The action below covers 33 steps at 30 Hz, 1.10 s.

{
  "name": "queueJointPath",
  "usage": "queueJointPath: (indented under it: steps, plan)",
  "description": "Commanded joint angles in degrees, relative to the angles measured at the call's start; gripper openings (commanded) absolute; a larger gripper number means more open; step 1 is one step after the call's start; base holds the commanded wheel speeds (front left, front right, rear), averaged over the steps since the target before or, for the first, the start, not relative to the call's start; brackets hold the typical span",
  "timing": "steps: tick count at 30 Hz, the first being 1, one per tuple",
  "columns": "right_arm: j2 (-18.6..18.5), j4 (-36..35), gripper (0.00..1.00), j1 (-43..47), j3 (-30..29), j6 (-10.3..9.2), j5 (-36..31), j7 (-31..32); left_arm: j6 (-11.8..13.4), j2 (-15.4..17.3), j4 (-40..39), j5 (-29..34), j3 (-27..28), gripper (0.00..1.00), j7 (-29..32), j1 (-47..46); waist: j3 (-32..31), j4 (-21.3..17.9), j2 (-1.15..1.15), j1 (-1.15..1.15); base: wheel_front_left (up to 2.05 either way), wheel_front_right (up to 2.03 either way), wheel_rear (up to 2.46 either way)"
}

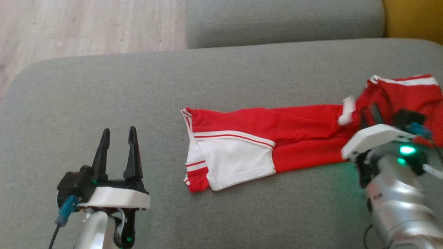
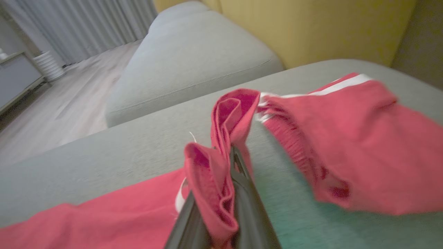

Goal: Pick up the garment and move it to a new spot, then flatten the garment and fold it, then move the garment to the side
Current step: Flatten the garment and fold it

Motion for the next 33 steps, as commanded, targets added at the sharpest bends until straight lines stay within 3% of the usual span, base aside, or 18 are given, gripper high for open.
queueJointPath:
  steps: [1,5,9,13,19,33]
  plan:
    - [0.88,-0.66,0.00,-3.23,2.98,0.37,1.46,-0.70,-0.16,0.37,-1.65,0.62,1.99,1.00,-0.55,-1.43,-0.61,0.65,0.00,0.01,0.00,0.00,0.00]
    - [0.90,0.48,0.00,-4.10,18.46,0.37,15.16,-0.50,-0.20,0.29,-1.32,0.63,1.91,1.00,-0.55,-1.06,-1.50,1.94,0.00,0.01,0.00,0.00,0.00]
    - [0.91,-10.07,0.00,0.75,35.02,0.37,29.89,2.96,-0.23,0.24,-1.20,0.60,2.22,1.00,-0.55,-0.62,-2.03,2.67,0.00,0.01,0.00,0.00,0.00]
    - [0.91,-18.20,0.00,4.42,44.97,0.37,38.37,5.24,-0.25,0.19,-1.34,0.69,2.27,1.00,-0.55,-0.32,-2.29,3.56,0.00,0.01,0.00,0.00,0.00]
    - [0.91,-22.33,0.00,6.19,53.22,0.37,44.66,5.43,-0.27,0.10,-1.34,0.74,1.94,1.00,-0.55,-0.55,-1.99,5.50,0.00,0.01,0.00,0.00,0.00]
    - [0.91,-20.42,0.00,4.71,65.90,0.37,56.41,2.25,-0.33,-0.09,-0.50,0.15,0.26,1.00,-0.55,-1.84,0.41,10.06,0.00,0.01,0.00,0.00,0.00]
